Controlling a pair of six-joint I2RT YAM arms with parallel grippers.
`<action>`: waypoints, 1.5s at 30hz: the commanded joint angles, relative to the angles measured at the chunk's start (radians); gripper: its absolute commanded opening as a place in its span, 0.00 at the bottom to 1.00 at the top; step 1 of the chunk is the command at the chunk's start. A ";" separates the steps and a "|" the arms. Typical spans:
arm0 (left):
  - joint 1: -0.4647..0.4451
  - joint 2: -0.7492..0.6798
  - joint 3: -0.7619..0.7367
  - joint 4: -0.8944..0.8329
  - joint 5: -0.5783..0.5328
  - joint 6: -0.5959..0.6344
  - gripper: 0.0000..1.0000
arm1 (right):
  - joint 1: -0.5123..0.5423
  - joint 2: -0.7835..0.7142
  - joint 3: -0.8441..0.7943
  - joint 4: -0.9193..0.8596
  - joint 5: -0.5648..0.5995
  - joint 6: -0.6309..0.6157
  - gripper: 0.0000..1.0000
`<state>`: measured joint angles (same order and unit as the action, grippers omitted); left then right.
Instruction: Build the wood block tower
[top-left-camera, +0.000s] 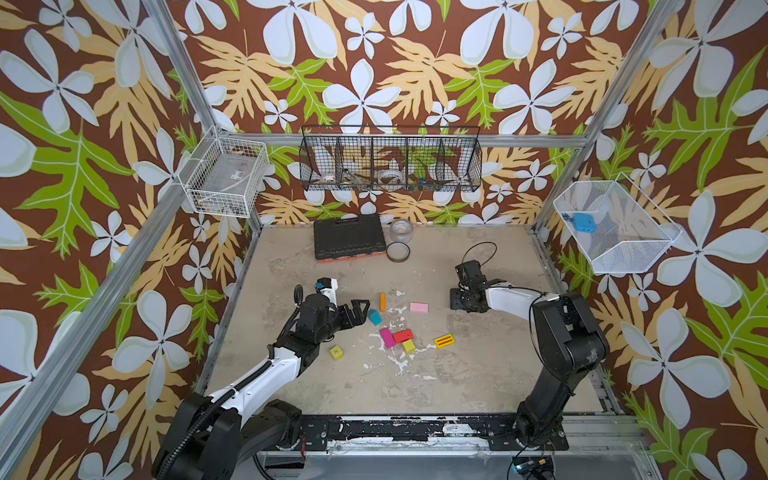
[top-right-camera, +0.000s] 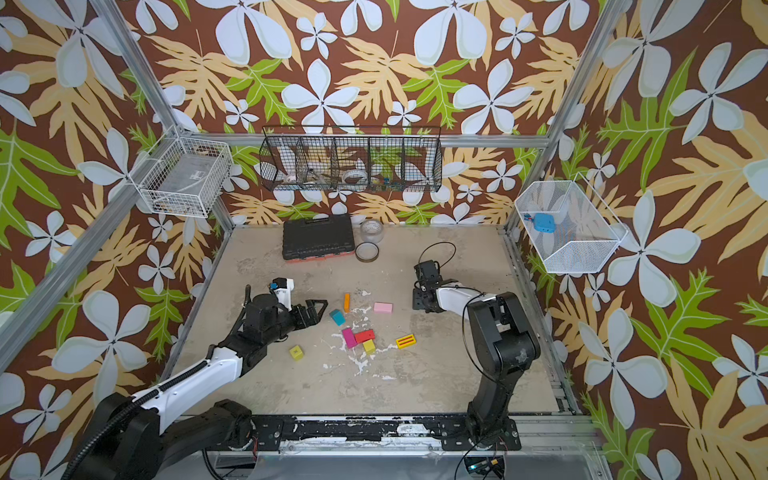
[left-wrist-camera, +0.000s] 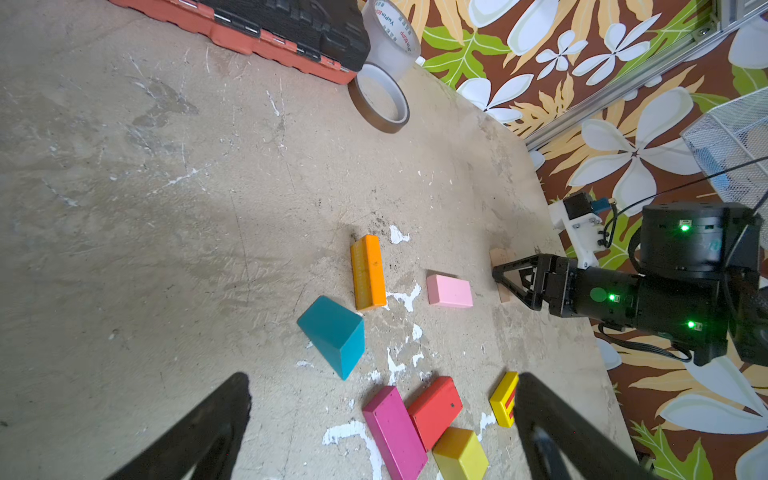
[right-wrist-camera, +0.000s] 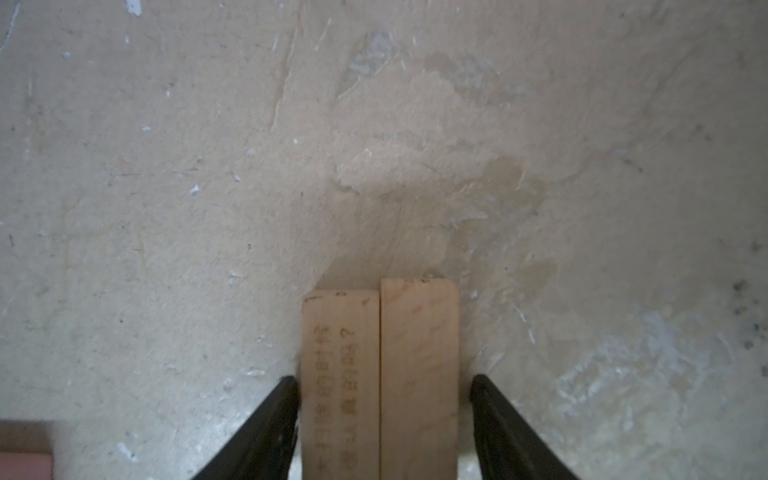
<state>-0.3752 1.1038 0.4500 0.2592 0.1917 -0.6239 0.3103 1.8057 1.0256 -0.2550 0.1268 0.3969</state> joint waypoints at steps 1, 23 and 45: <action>0.001 -0.005 0.007 0.015 0.003 0.003 1.00 | 0.003 -0.013 -0.013 -0.041 -0.034 -0.005 0.73; 0.001 -0.048 0.000 0.000 -0.022 0.013 1.00 | 0.003 -0.382 -0.178 0.006 -0.033 0.005 0.84; 0.001 -0.027 0.003 0.004 -0.029 0.014 1.00 | 0.004 -0.352 -0.306 0.065 -0.010 -0.003 0.76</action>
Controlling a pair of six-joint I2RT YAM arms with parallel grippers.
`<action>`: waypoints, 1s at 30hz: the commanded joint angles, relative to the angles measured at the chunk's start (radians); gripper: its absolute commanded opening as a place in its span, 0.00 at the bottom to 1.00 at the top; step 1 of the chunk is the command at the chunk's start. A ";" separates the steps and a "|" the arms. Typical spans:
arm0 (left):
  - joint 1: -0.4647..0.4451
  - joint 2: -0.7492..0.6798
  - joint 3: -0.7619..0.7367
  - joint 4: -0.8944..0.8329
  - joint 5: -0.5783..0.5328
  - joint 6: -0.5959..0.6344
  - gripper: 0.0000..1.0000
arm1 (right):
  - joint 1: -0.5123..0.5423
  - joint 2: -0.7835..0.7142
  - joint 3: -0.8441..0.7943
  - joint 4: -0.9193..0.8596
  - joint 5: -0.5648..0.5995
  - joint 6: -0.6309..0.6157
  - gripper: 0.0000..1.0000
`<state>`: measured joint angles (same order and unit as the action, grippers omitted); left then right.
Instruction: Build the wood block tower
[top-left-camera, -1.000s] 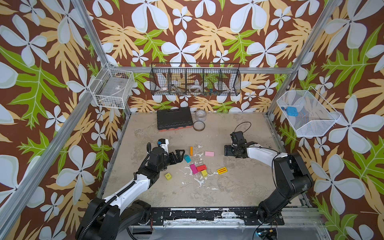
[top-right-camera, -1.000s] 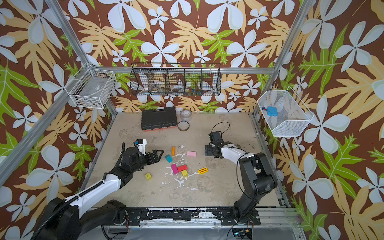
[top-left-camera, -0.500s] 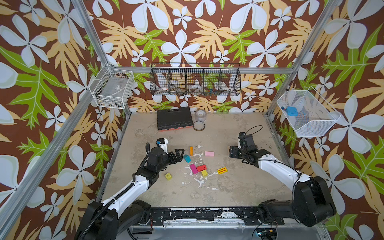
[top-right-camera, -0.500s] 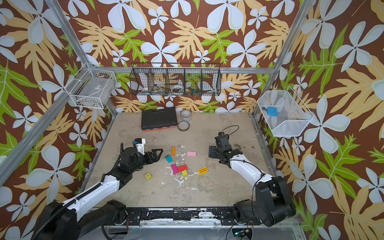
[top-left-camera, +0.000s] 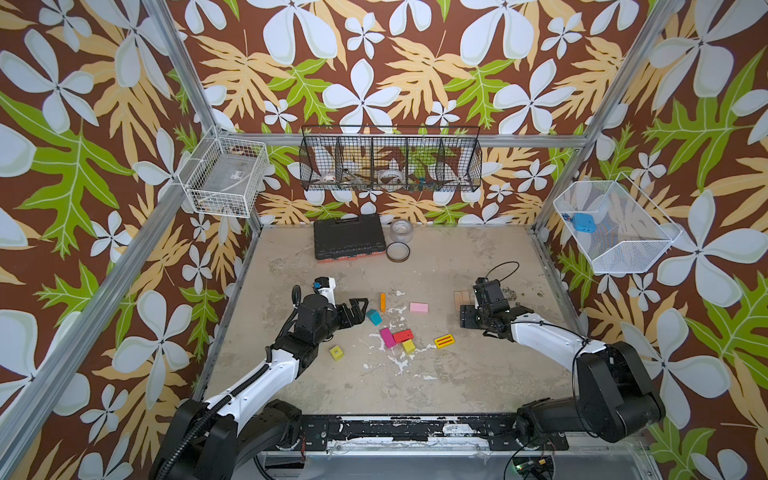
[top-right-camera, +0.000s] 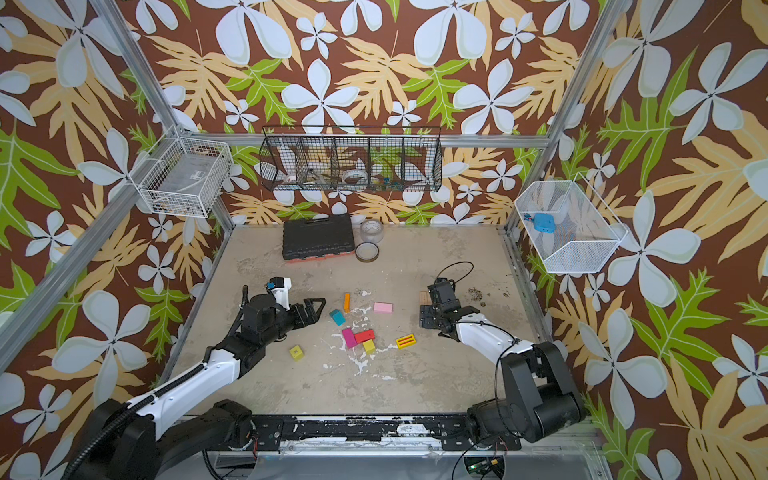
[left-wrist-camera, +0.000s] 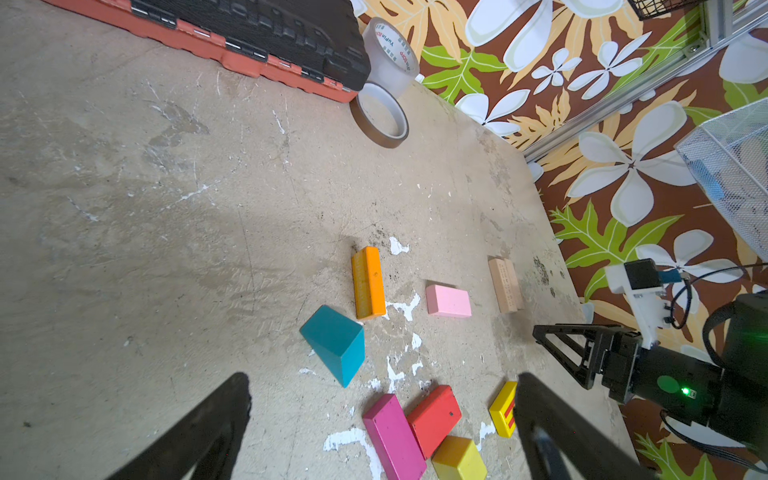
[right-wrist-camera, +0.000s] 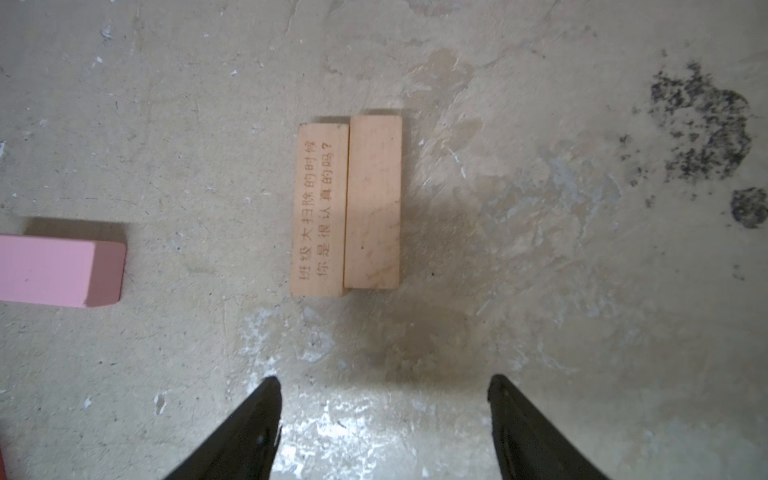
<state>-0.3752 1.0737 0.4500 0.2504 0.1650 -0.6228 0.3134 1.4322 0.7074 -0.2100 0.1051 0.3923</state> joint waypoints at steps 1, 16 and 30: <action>0.001 0.005 0.002 0.012 -0.003 0.013 1.00 | 0.000 0.037 0.015 0.018 0.017 0.003 0.75; 0.000 0.013 0.007 0.010 0.007 0.012 1.00 | 0.000 0.153 0.068 0.012 0.053 0.013 0.70; 0.001 0.014 0.009 0.011 0.015 0.011 1.00 | -0.001 0.226 0.111 -0.006 0.067 0.014 0.66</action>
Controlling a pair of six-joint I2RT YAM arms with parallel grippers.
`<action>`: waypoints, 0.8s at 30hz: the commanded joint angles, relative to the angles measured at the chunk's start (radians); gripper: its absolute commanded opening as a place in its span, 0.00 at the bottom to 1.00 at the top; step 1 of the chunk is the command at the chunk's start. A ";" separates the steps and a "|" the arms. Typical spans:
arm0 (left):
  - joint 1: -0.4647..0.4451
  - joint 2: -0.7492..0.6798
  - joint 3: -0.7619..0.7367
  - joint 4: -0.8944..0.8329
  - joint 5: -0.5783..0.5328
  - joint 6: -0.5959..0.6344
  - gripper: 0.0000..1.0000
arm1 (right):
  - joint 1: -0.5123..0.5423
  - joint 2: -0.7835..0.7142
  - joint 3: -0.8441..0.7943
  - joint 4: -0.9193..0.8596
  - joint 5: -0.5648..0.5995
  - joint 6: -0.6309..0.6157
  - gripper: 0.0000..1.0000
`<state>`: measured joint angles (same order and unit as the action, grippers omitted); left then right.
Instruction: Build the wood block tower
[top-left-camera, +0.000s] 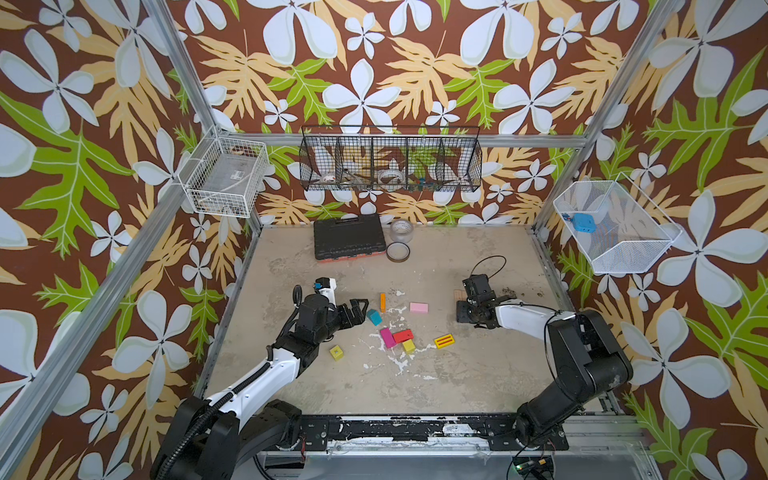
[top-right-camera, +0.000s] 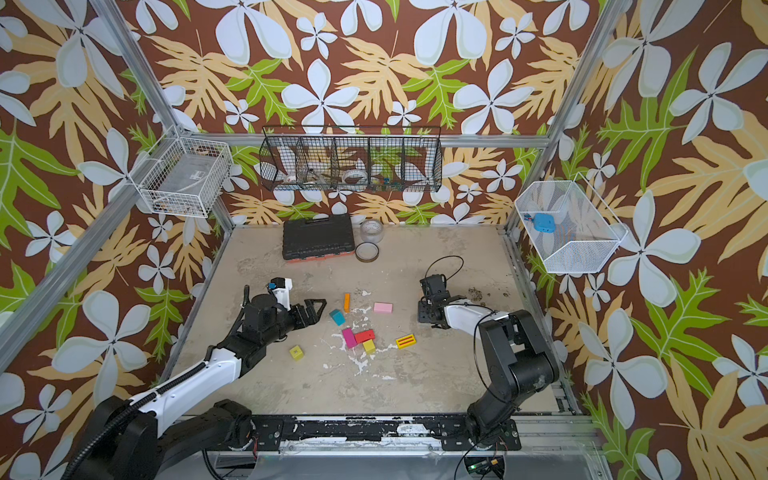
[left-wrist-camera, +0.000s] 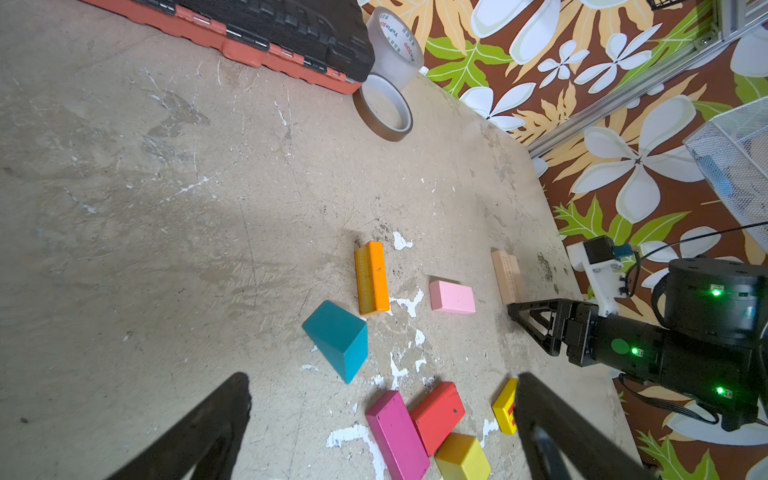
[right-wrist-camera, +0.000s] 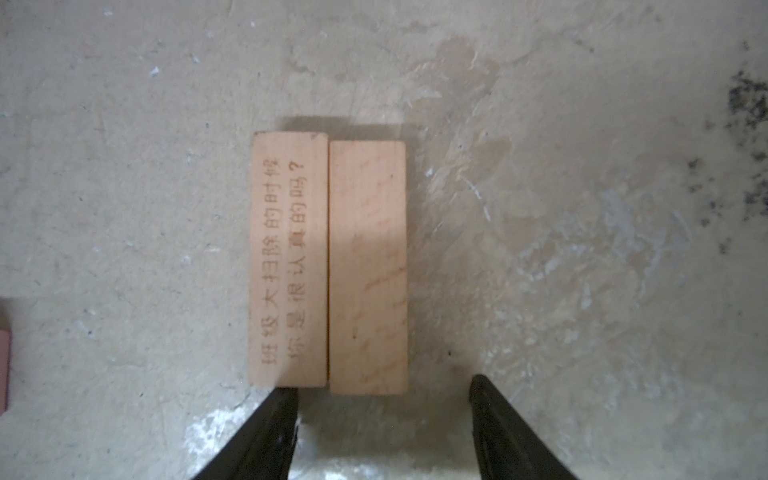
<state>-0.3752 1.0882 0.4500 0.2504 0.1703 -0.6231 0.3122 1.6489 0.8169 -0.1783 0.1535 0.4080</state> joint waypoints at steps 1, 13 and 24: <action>0.001 -0.001 0.009 0.010 0.010 0.011 1.00 | 0.000 0.011 0.002 -0.037 0.020 -0.001 0.65; 0.001 -0.007 0.007 0.009 0.008 0.011 1.00 | 0.001 -0.028 -0.006 -0.008 -0.053 -0.020 0.79; 0.001 -0.027 0.006 0.000 0.000 0.014 1.00 | 0.000 0.080 0.077 -0.021 -0.091 0.006 0.79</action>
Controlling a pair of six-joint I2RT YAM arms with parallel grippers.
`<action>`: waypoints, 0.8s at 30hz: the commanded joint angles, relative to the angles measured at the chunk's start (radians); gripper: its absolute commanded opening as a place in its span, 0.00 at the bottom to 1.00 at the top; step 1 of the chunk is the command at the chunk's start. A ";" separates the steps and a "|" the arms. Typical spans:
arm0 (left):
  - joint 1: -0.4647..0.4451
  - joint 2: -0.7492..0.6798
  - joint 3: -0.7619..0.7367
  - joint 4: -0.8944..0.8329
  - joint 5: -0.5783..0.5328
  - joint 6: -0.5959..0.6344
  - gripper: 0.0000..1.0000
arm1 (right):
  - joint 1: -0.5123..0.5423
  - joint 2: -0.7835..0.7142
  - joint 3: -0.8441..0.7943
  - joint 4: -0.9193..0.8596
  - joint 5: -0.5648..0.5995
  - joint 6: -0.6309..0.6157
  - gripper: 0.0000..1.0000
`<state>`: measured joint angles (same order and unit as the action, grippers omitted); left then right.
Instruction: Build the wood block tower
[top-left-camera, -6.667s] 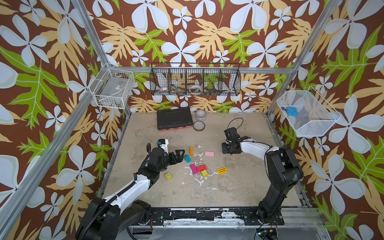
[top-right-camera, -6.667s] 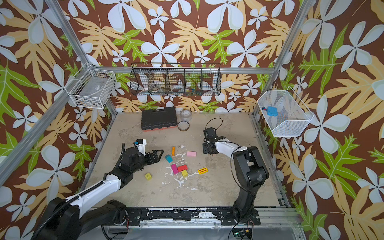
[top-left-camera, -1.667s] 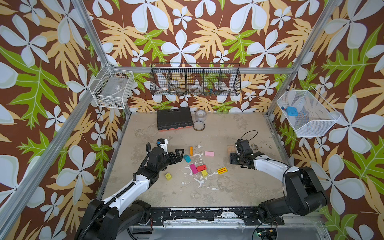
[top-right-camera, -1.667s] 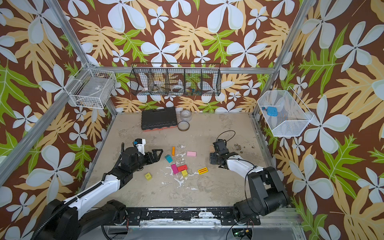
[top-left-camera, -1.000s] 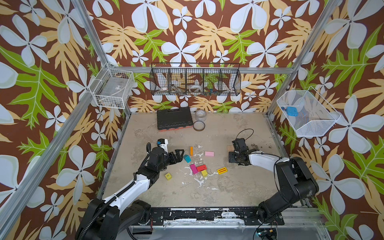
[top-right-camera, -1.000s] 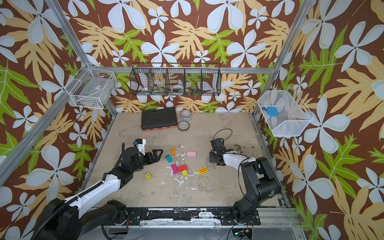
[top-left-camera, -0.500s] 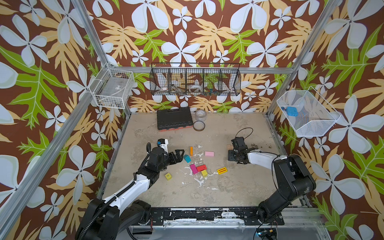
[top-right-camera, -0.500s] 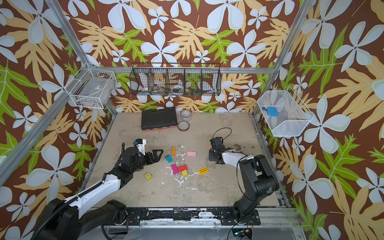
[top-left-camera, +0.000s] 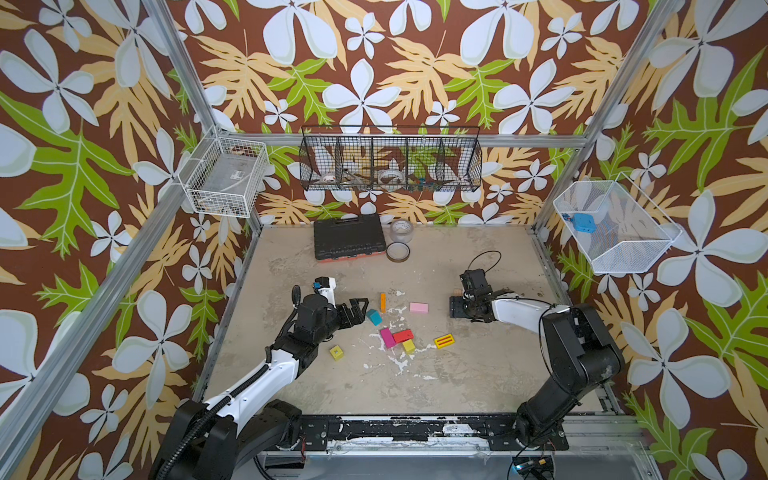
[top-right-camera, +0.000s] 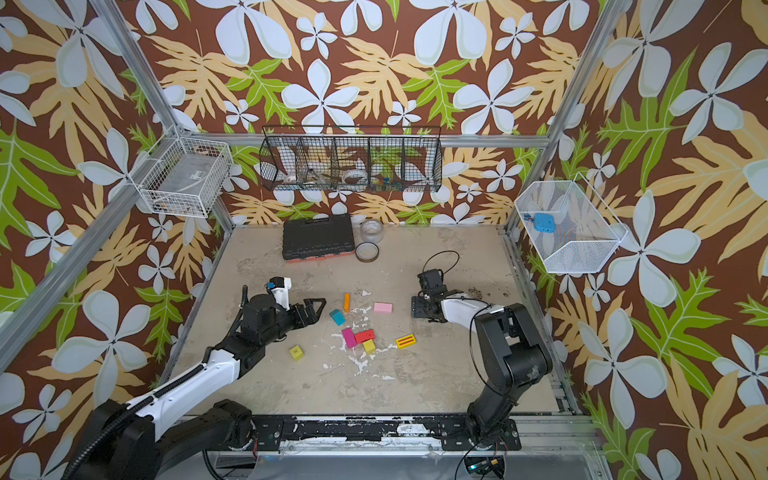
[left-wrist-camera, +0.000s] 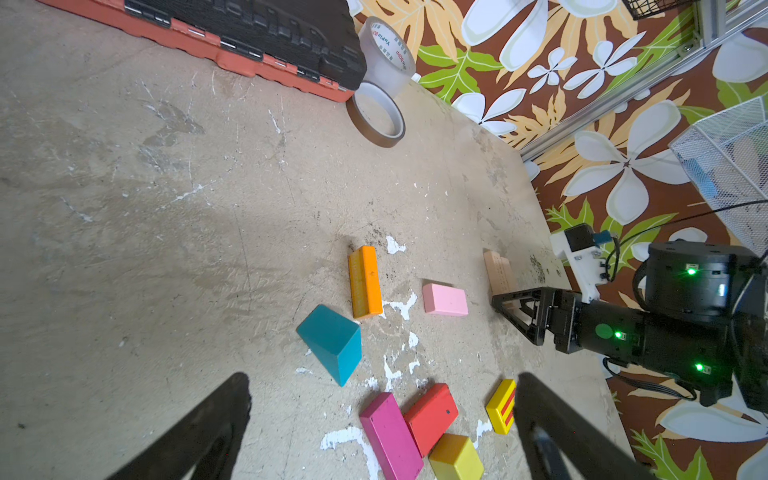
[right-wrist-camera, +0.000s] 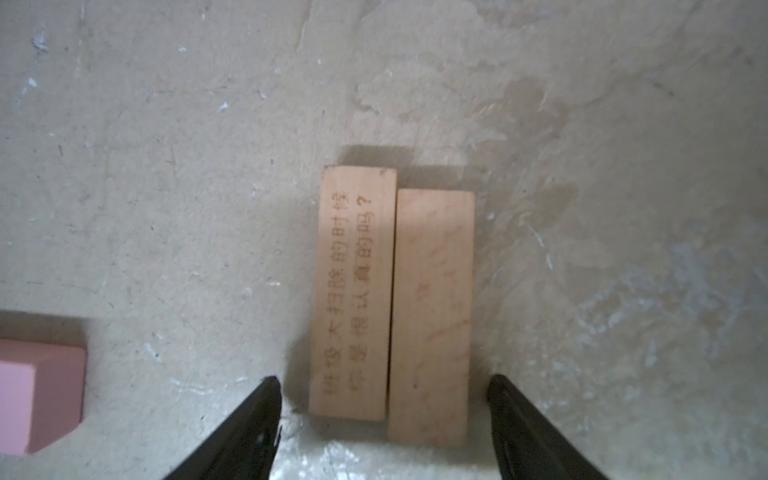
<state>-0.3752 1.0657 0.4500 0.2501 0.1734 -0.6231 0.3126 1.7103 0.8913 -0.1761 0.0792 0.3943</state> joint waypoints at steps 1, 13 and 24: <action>0.001 -0.003 0.006 0.001 -0.003 0.013 1.00 | 0.000 0.025 0.008 -0.024 -0.016 0.022 0.78; 0.001 0.000 0.008 0.002 0.003 0.011 1.00 | -0.001 0.101 0.067 -0.059 0.017 0.029 0.64; 0.001 -0.002 0.008 0.002 0.007 0.011 1.00 | 0.000 0.101 0.067 -0.062 0.021 0.031 0.55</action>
<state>-0.3752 1.0664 0.4500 0.2501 0.1738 -0.6231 0.3119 1.8011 0.9680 -0.1337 0.1402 0.4126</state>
